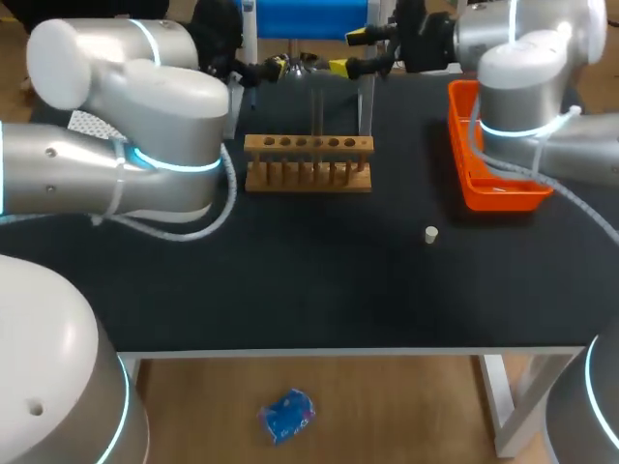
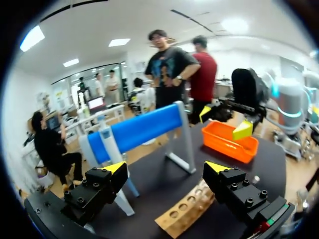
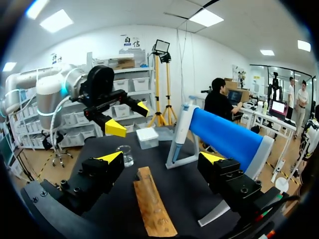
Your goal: Invert the test tube, pick up the pipette, mount the tip to pipette, aspirate from beaker and dispense into the tube, eject the tip, return the pipette, and cap with the stopper.
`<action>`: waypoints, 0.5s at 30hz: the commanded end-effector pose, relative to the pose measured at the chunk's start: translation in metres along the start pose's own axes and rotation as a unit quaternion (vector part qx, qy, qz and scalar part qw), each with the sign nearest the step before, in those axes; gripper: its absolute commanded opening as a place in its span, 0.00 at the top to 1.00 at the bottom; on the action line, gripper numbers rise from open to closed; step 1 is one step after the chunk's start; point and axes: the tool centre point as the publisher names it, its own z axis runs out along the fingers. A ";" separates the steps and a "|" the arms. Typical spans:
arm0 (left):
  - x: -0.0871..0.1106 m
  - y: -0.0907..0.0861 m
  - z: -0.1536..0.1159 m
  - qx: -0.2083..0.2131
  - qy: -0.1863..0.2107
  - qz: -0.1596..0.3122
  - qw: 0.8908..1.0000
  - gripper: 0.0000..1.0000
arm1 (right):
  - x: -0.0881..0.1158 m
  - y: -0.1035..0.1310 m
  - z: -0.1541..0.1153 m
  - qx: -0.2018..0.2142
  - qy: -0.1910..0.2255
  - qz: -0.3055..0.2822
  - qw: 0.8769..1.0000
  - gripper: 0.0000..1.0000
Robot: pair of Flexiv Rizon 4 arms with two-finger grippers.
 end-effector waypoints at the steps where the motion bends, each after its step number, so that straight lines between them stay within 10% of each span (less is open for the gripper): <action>1: 0.007 0.001 -0.014 -0.033 0.267 0.045 0.962 0.00 | 0.023 -0.009 -0.036 -0.018 0.005 -0.010 1.000 0.00; 6: 0.020 0.005 -0.013 -0.061 0.308 0.083 0.946 0.00 | 0.031 -0.012 -0.041 -0.021 0.017 -0.021 0.999 0.00; 15: 0.024 0.005 -0.008 -0.075 0.274 0.097 0.954 0.00 | 0.031 -0.012 -0.041 -0.021 0.017 -0.021 0.999 0.00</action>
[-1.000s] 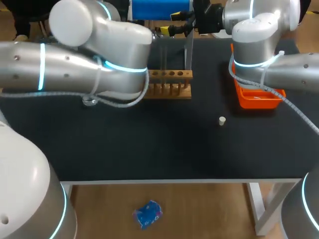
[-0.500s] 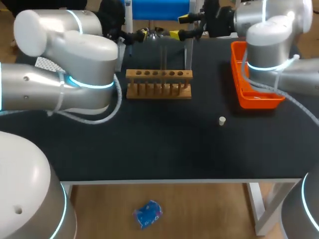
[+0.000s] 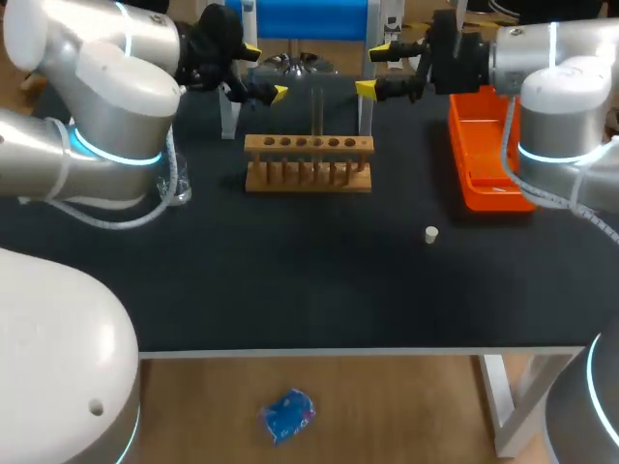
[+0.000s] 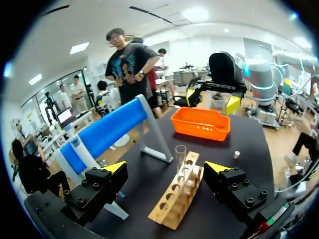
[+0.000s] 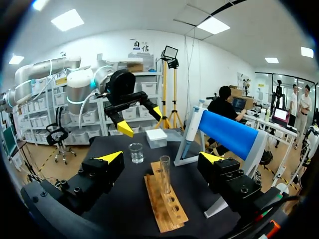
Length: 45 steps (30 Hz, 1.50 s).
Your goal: Invert the test tube, pick up the pipette, mount the tip to pipette, aspirate from beaker and dispense into the tube, eject the tip, return the pipette, and cap with the stopper.
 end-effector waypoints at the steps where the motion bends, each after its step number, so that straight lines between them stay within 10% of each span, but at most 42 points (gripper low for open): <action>1: -0.005 -0.005 -0.002 -0.031 0.153 -0.001 0.988 0.00 | 0.000 0.000 0.000 0.001 0.001 0.000 1.000 0.00; 45: 0.009 0.008 0.043 -0.009 0.153 0.020 0.988 0.00 | 0.072 -0.089 -0.101 -0.024 -0.051 0.045 0.997 0.00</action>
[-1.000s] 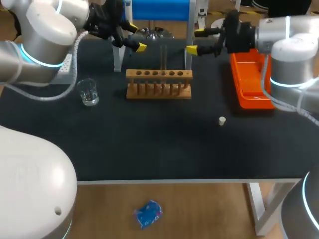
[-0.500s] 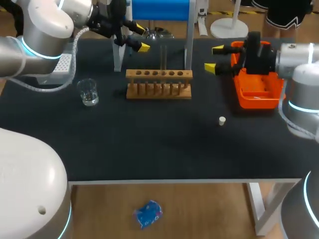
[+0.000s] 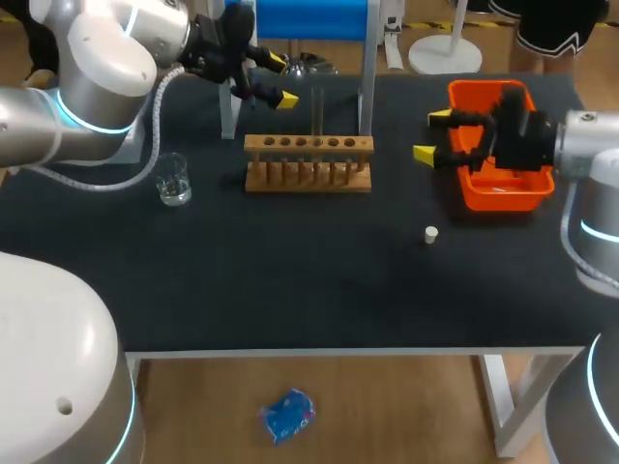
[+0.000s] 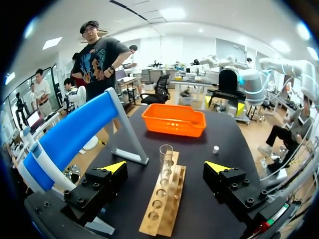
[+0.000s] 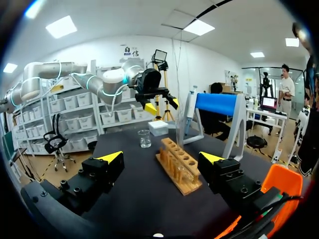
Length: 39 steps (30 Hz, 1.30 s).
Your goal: Invert the test tube, pick up the pipette, mount the tip to pipette, aspirate from beaker and dispense into the tube, eject the tip, return the pipette, and cap with the stopper.
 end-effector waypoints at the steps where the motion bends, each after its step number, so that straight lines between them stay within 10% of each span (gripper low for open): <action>1: -0.003 0.000 0.005 -0.003 0.004 0.000 1.000 0.00 | 0.009 -0.010 -0.009 -0.002 -0.010 0.001 1.000 0.00; 25: -0.006 -0.001 0.013 -0.014 -0.002 -0.003 1.000 0.00 | 0.016 -0.028 -0.014 0.014 -0.001 0.001 1.000 0.00; 39: -0.006 -0.001 0.013 -0.014 -0.002 -0.003 1.000 0.00 | 0.035 -0.067 -0.048 0.091 -0.130 -0.051 0.986 0.00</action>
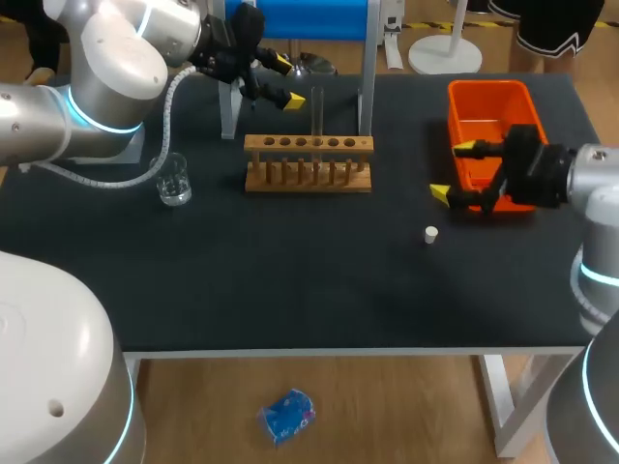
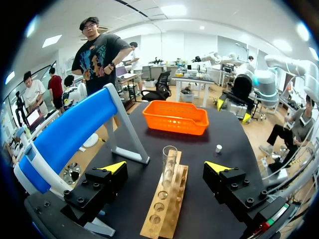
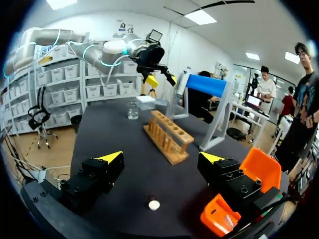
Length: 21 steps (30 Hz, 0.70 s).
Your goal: Invert the test tube, pick up the pipette, mount the tip to pipette, aspirate from beaker and dispense into the tube, eject the tip, return the pipette, and cap with the stopper.
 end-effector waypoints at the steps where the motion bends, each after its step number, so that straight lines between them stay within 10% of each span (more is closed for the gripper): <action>1: -0.001 0.000 0.000 -0.001 0.001 -0.001 1.000 0.00 | 0.018 -0.018 -0.012 0.001 -0.034 0.012 0.999 0.00; 21: -0.001 0.000 0.000 -0.001 0.001 -0.001 1.000 0.00 | 0.020 -0.080 0.002 0.057 0.005 0.071 0.996 0.00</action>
